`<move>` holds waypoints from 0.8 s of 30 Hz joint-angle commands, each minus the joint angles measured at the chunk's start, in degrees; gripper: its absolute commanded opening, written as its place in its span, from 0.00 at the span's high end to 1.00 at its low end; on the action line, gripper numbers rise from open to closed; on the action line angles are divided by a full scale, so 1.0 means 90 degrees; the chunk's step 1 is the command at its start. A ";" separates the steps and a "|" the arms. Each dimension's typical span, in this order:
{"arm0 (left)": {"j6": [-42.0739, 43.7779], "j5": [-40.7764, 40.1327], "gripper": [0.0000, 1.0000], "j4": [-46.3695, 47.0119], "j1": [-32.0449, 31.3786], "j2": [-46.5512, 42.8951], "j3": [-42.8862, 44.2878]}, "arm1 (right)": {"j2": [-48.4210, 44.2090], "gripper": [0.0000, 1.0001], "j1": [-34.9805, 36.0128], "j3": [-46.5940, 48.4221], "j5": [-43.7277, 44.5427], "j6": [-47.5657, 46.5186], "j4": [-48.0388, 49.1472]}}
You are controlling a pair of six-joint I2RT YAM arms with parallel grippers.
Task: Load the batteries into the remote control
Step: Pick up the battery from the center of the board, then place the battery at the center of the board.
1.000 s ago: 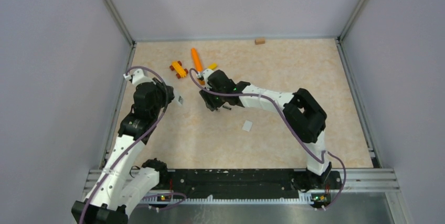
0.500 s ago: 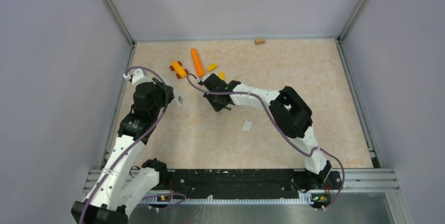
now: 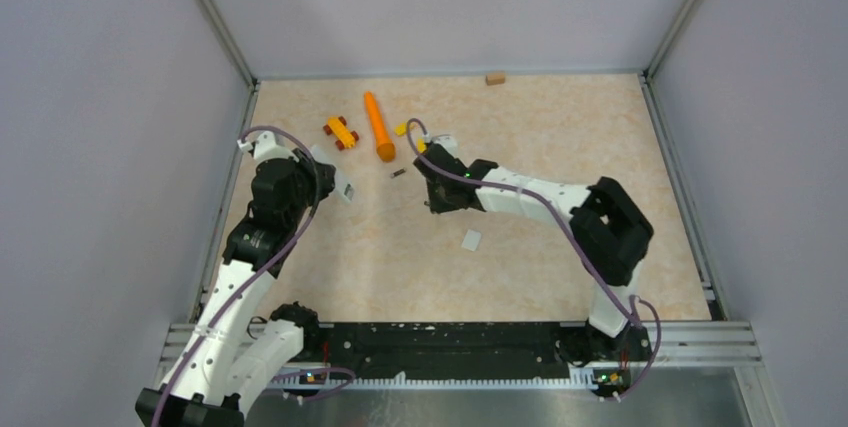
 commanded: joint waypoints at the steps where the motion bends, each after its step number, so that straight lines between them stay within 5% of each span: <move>1: 0.0158 0.0723 1.00 0.0360 0.0033 0.0041 0.0249 | -0.1273 1.00 -0.0393 -0.1095 0.0735 0.2520 -0.0213; 7: 0.0161 0.1097 1.00 0.0622 0.0026 0.0112 0.0126 | -0.2326 0.94 -0.0776 -0.2635 0.1534 0.5008 -0.0319; 14: 0.0138 0.1671 1.00 0.0820 0.0025 0.0172 0.0069 | -0.2081 0.94 -0.0784 -0.2737 0.1624 0.7199 -0.1235; 24: 0.0134 0.1573 1.00 0.0960 0.0033 0.0165 0.0022 | -0.1765 0.90 -0.0995 -0.2861 0.1159 0.8004 -0.1134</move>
